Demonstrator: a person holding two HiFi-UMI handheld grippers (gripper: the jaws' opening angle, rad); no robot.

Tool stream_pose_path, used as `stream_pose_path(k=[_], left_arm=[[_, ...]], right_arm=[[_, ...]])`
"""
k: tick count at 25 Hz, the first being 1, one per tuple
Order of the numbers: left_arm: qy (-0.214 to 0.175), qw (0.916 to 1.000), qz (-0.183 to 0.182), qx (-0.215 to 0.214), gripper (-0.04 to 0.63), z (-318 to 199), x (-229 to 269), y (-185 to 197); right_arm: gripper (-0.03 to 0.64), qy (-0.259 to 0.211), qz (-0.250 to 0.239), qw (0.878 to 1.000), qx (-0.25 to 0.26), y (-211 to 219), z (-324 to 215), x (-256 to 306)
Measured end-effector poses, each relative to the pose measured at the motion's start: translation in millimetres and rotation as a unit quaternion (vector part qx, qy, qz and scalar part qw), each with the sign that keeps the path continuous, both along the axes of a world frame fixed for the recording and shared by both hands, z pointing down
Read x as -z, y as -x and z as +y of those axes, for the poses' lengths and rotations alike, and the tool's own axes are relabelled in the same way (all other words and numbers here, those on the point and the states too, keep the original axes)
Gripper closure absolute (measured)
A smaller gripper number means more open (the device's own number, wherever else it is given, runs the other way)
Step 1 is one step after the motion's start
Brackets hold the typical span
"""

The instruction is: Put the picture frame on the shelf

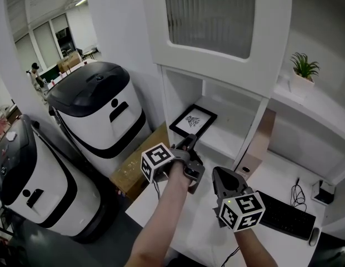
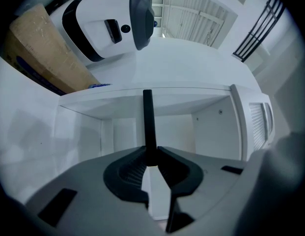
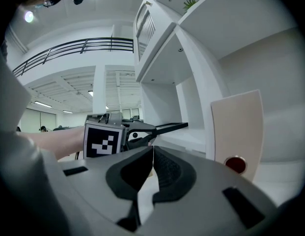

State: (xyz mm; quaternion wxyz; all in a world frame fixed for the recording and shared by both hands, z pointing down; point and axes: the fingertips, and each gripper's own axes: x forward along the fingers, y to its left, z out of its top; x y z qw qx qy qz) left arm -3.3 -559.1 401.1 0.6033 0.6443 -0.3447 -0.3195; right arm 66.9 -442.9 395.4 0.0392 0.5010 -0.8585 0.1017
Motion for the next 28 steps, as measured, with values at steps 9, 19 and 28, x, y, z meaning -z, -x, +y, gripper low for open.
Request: stream_pose_path(k=[9,19,28], left_arm=[[0.004,1.0,-0.004,0.003,0.532,-4.0,-0.4,-3.0],[0.007,0.9999,-0.005,0.011,0.532,-4.6,-0.1,-3.5],[-0.007,0.9998,-0.005,0.017,0.474,-1.5,5.9,-1.7]], right_arm=[[0.615,-0.001,-0.001,1.0,-0.002,-4.2,-1.0,0.1],[0.615,-0.003,-0.003,1.0,-0.001,-7.4,0.2,2.6],[0.615,-0.005,-0.003,1.0,-0.002,-10.4,4.6,5.0]])
